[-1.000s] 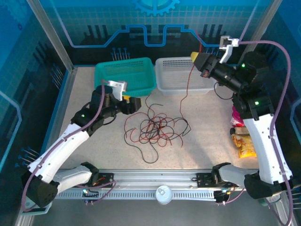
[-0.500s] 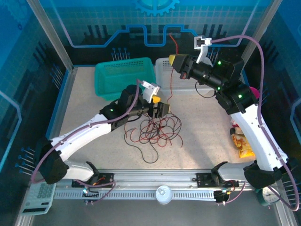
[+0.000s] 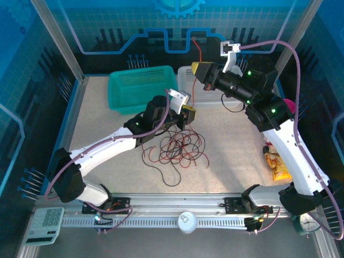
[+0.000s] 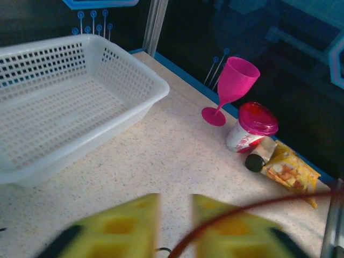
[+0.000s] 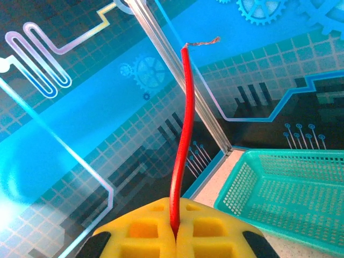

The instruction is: Untangle the cables

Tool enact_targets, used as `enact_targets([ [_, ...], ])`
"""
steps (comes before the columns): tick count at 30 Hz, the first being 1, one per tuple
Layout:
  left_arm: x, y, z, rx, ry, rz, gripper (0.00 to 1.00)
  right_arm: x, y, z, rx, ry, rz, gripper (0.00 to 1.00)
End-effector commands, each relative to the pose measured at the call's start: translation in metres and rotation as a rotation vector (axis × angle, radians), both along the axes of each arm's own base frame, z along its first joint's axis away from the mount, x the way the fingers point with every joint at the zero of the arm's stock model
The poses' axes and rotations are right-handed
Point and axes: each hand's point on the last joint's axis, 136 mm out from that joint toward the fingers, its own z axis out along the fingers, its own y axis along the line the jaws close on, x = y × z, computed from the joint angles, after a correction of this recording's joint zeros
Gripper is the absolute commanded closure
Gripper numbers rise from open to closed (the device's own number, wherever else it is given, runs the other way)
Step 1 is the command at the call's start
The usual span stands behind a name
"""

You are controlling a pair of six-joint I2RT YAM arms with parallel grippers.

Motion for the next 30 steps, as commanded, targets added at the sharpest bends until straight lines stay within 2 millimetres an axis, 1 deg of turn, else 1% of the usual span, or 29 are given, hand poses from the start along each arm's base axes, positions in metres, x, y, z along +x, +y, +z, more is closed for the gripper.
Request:
enact_targets([
  [1, -0.001, 0.006, 0.020, -0.030, -0.076, 0.021, 1.00, -0.005, -0.009, 0.004, -0.007, -0.035, -0.032, 1.00],
  [4, -0.009, 0.015, 0.046, -0.069, -0.115, 0.028, 1.00, 0.002, -0.016, -0.014, -0.019, 0.003, -0.060, 1.00],
  [6, -0.015, 0.024, 0.070, -0.096, -0.141, 0.037, 1.00, 0.008, -0.021, -0.031, -0.018, 0.041, -0.076, 1.00],
  [8, -0.021, 0.029, 0.087, -0.104, -0.157, 0.035, 1.00, 0.013, -0.024, -0.048, -0.024, 0.078, -0.086, 1.00],
  [10, -0.023, 0.034, 0.102, -0.105, -0.167, 0.045, 1.00, 0.018, -0.026, -0.065, -0.035, 0.117, -0.099, 0.92],
  [11, -0.024, 0.036, 0.108, -0.104, -0.173, 0.046, 1.00, 0.021, -0.026, -0.074, -0.042, 0.136, -0.104, 0.85],
  [12, -0.025, 0.038, 0.114, -0.104, -0.173, 0.052, 1.00, 0.023, -0.027, -0.083, -0.051, 0.154, -0.110, 0.76],
  [15, -0.022, 0.045, 0.125, -0.117, -0.162, 0.079, 1.00, 0.026, -0.029, -0.107, -0.074, 0.199, -0.124, 0.54],
  [18, -0.017, 0.051, 0.131, -0.119, -0.145, 0.112, 1.00, 0.024, -0.032, -0.131, -0.103, 0.239, -0.137, 0.42],
  [20, -0.013, 0.056, 0.132, -0.103, -0.137, 0.141, 1.00, 0.020, -0.037, -0.148, -0.130, 0.265, -0.156, 0.37],
  [21, -0.011, 0.058, 0.132, -0.096, -0.133, 0.151, 1.00, 0.018, -0.041, -0.160, -0.147, 0.281, -0.168, 0.35],
  [25, -0.009, 0.063, 0.136, -0.105, -0.133, 0.163, 1.00, 0.009, -0.051, -0.195, -0.207, 0.326, -0.196, 0.31],
  [27, -0.009, 0.063, 0.139, -0.109, -0.139, 0.162, 1.00, 0.004, -0.050, -0.210, -0.221, 0.341, -0.177, 0.29],
  [30, -0.010, 0.063, 0.144, -0.110, -0.146, 0.156, 1.00, -0.004, -0.041, -0.227, -0.236, 0.344, -0.108, 0.28],
])
